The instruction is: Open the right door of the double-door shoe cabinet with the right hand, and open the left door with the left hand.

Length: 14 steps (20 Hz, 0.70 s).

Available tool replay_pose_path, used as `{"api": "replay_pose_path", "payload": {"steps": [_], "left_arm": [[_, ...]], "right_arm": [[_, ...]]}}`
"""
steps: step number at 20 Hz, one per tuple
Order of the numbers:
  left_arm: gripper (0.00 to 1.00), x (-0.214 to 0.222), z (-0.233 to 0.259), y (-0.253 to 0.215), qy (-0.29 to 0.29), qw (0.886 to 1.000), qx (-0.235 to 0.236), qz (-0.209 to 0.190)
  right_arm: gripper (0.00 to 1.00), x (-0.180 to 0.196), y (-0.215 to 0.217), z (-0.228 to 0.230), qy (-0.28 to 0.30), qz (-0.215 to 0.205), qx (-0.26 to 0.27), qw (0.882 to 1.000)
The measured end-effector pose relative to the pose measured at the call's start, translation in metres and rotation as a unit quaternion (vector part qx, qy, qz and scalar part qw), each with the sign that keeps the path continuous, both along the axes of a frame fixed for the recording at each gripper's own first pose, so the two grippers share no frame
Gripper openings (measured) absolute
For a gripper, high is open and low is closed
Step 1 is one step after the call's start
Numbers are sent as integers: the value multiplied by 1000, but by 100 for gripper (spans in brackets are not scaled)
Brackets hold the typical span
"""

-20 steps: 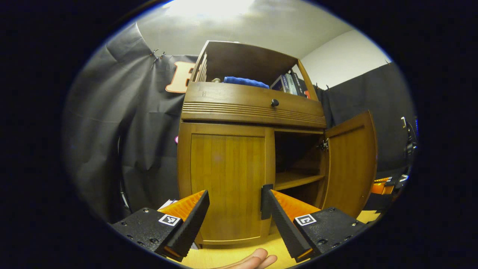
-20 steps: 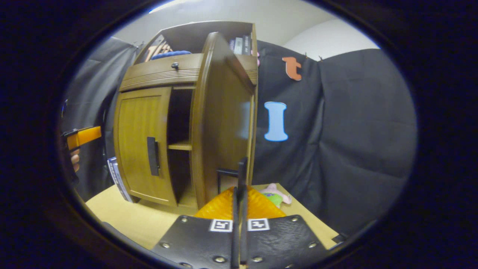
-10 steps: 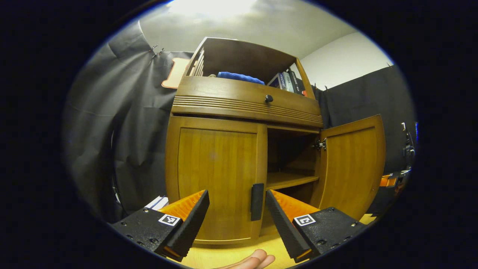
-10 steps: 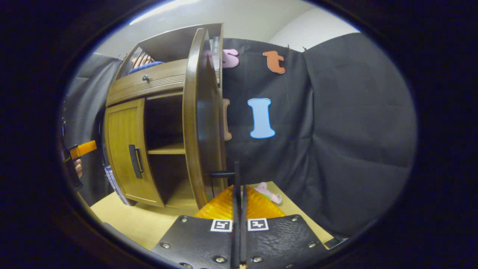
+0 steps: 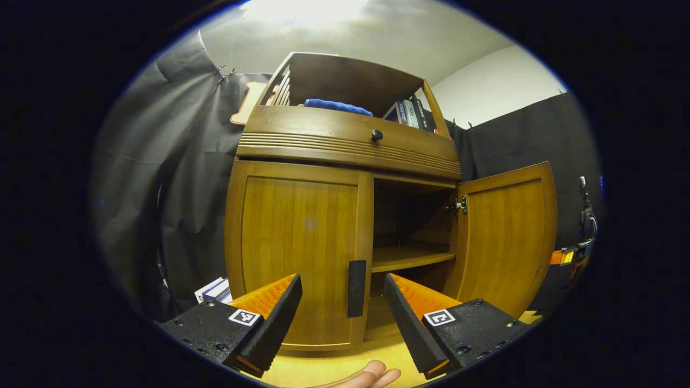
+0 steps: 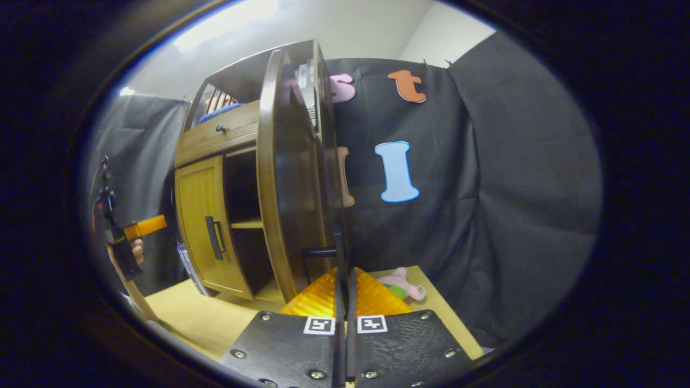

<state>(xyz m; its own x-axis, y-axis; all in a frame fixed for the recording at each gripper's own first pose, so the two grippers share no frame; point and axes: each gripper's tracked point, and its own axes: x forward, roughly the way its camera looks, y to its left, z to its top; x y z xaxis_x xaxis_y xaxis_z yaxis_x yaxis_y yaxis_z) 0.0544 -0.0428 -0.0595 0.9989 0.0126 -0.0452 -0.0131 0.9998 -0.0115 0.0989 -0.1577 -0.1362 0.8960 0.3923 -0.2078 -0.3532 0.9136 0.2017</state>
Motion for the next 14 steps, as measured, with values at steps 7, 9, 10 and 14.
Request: {"api": "replay_pose_path", "payload": {"steps": [7, 9, 10, 14], "left_arm": [[90, 28, -13, 0, -2, 1000, 12, 4], [90, 39, -14, 4, 1, 1000, 21, 12], [90, 45, -14, 4, 4, 1000, 23, 12], [91, 73, -15, -8, 12, 1000, 14, -4]], "right_arm": [[8, -28, -20, 23, -41, -48, -64, 996], [8, -44, -22, 46, -64, -64, -67, 994], [12, -54, -25, 56, -73, -75, -62, 993], [71, -97, -15, 104, -120, -92, -20, 988]]}}
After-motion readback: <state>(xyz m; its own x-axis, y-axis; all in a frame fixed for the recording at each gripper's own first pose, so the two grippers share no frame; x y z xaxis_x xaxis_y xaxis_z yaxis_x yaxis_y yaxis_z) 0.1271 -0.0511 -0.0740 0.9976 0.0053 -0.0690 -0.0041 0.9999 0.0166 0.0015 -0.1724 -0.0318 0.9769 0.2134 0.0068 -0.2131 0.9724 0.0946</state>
